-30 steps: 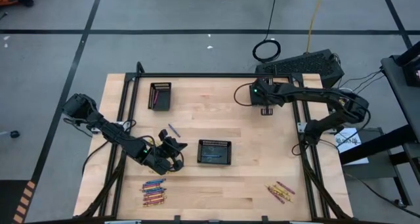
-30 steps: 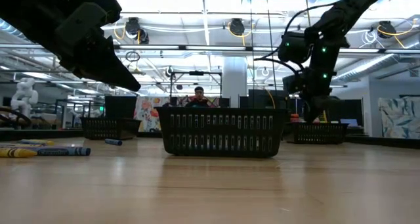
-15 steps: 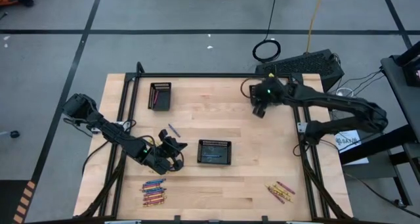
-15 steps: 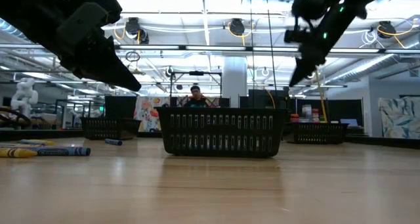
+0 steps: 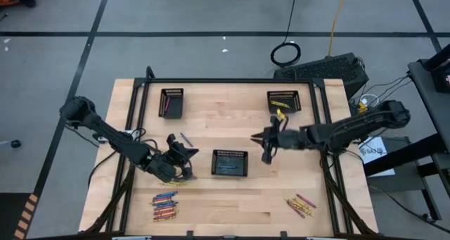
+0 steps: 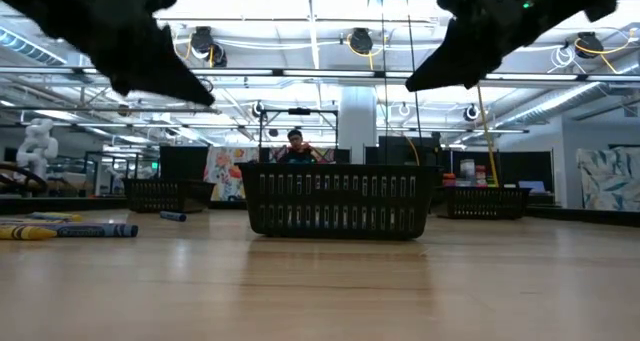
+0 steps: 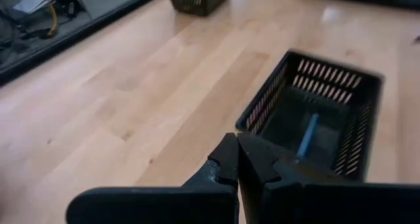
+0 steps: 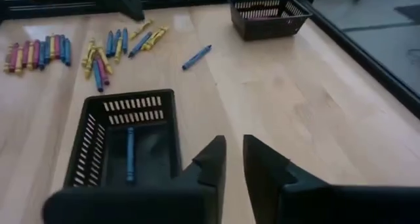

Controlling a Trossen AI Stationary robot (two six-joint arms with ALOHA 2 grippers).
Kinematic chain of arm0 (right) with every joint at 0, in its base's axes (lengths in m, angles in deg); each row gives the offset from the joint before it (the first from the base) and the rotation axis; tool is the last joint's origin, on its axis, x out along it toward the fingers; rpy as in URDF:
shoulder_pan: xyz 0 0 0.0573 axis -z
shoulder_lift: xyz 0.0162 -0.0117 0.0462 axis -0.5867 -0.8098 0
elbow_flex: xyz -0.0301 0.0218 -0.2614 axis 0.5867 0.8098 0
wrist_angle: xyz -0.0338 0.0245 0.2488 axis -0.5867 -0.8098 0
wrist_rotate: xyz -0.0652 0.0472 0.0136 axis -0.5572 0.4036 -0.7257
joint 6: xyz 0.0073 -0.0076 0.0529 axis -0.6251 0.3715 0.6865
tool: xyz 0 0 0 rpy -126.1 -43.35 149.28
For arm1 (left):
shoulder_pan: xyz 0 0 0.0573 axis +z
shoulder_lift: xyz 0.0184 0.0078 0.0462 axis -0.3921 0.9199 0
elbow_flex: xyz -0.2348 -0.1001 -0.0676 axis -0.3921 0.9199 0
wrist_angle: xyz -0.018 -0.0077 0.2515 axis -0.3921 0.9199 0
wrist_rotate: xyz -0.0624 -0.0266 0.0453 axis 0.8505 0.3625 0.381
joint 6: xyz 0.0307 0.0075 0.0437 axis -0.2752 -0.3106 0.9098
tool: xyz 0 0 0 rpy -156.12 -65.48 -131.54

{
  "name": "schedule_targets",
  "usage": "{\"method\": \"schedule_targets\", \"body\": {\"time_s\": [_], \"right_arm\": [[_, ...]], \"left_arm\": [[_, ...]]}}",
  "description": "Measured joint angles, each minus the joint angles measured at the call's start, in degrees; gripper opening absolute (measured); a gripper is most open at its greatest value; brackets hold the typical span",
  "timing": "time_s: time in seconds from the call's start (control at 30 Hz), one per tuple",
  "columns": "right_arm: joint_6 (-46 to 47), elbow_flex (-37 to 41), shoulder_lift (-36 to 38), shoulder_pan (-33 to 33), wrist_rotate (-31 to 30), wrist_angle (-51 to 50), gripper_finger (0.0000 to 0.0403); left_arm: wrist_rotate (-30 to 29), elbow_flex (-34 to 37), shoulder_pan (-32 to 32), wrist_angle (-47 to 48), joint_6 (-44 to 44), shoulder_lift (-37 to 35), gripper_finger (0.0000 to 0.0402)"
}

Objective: Sort crayons
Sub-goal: Put the blue crayon into the bottom black bin

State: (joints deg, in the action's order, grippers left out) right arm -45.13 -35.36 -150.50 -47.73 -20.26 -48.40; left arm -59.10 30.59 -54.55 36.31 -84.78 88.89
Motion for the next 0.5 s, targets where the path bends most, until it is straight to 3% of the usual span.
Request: {"method": "schedule_targets", "body": {"time_s": [0.23,0.5], "right_arm": [[1.4,0.1,-7.9,-8.0,-8.8,10.3,0.0006],[-5.3,0.1,-11.7,-12.9,-11.3,21.1,0.0]], "left_arm": [[1.3,0.0,-0.2,2.7,10.0,-12.7,0.0],[1.9,0.0,-0.7,-0.6,24.3,-21.2,0.0]]}}
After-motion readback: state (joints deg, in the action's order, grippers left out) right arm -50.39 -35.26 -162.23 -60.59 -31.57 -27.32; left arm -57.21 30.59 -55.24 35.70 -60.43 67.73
